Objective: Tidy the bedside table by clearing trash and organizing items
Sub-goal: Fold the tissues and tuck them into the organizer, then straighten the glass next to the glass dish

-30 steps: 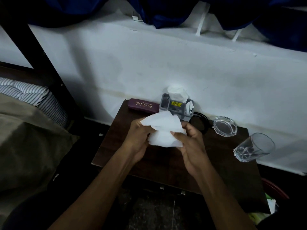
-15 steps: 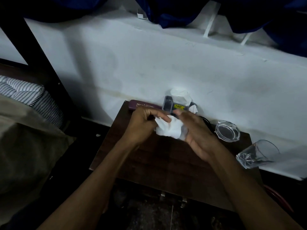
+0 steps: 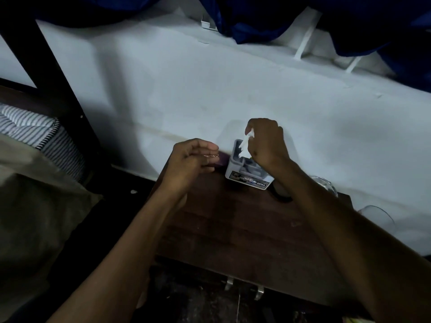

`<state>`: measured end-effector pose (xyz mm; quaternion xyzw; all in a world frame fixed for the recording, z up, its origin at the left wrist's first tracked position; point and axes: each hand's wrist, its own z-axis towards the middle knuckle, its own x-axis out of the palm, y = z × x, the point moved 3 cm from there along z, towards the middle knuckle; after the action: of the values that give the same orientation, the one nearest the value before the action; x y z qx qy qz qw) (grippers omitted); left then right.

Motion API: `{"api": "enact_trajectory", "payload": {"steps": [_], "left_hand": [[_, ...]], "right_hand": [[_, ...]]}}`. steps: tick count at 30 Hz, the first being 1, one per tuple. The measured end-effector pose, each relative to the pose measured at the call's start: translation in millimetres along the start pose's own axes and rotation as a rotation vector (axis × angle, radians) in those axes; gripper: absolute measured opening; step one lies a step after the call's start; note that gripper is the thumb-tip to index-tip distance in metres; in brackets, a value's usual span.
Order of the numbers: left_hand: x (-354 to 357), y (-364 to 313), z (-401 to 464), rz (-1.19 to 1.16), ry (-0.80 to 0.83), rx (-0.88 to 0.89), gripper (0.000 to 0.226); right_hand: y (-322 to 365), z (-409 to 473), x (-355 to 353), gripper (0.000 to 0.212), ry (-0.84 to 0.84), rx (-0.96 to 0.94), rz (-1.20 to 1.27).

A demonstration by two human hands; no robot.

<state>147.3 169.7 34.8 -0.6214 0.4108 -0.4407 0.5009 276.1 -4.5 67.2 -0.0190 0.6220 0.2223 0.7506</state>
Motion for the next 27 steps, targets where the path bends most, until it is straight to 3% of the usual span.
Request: {"api": "enact_trajectory", "payload": {"steps": [8, 13, 17, 19, 24, 27], "left_hand": [[-5, -6, -2, 0.003, -0.012, -0.024, 0.028], [-4, -8, -2, 0.011, -0.007, -0.022, 0.028], [1, -10, -6, 0.018, 0.017, -0.005, 0.025], [5, -11, -10, 0.017, 0.032, 0.004, 0.024], [20, -10, -17, 0.081, 0.041, 0.075, 0.023], [48, 2, -25, 0.188, 0.102, 0.101, 0.022]], "right_hand": [[20, -10, 22, 0.029, 0.063, -0.048, -0.118], [25, -22, 17, 0.026, -0.065, -0.075, -0.197], [26, -30, 13, 0.02, 0.004, -0.14, -0.176], [19, -39, -3, 0.018, -0.089, -0.126, -0.12], [-71, -109, -82, 0.022, -0.449, -0.01, 0.036], [-168, -171, -126, 0.037, -0.506, 0.232, 0.075]]}}
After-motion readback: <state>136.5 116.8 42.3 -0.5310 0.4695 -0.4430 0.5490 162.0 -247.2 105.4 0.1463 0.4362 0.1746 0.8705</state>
